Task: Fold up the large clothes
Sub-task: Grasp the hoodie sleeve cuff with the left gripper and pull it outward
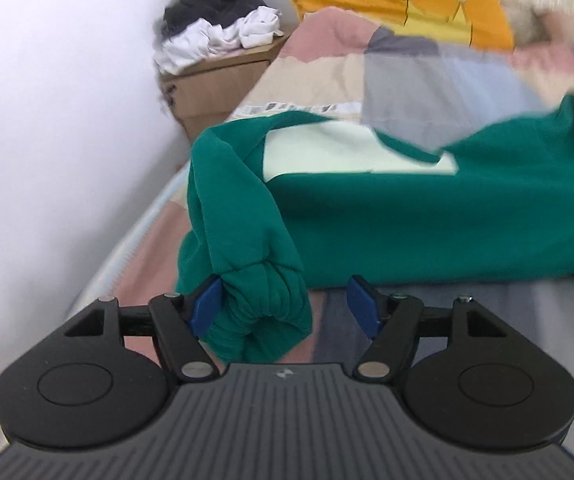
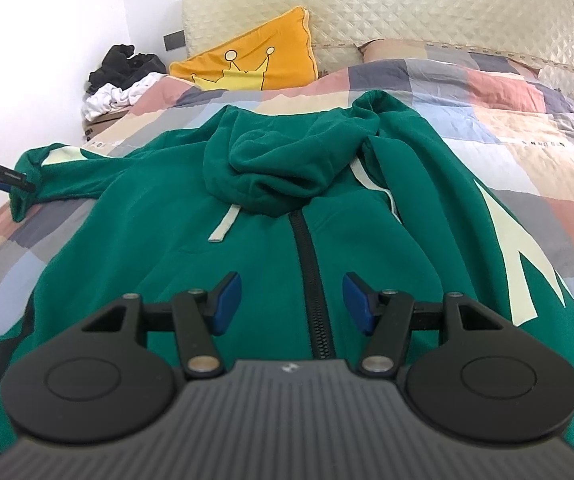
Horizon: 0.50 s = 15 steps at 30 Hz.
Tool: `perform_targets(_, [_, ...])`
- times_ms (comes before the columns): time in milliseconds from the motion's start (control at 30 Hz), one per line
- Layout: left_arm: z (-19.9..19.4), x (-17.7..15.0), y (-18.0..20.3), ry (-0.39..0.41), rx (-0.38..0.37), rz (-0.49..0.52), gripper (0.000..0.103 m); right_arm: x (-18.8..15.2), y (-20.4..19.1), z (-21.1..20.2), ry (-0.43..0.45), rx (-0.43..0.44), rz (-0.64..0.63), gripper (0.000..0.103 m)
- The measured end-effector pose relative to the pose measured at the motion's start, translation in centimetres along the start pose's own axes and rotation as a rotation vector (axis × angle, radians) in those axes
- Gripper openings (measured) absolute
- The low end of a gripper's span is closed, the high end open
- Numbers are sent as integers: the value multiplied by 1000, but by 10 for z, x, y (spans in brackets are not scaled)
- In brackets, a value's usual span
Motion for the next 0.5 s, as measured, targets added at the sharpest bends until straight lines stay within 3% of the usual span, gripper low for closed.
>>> perform_targets(100, [6,-4,1,19,98,79,64,-1,-1,1,-4,-1,-5,59])
perform_targets(133, [9,-3,-3,20,118,80,52,-1,-1,1,-4,-2,-5,59])
perform_targets(233, [13,0,-22,10,146,21,40,-1,-1,2,-5,-8,-6,59])
perform_targets(467, [13,41,-88,65,172,-79,34,0,-1,0,1,-20,-22,59])
perform_targets(500, [16,51,-104,65,180,-131,34,0,-1,0,0,-27,-28,59])
Point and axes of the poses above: each gripper's, at about its wrist camera, not at the fingertips, and z roughly the way its jaws point, y to its right, x to its top, the point moved 8 cm from there along z, roughly the way its jaws point, and after that the axes turned 10 degrees about x, right-handed, at the moved point
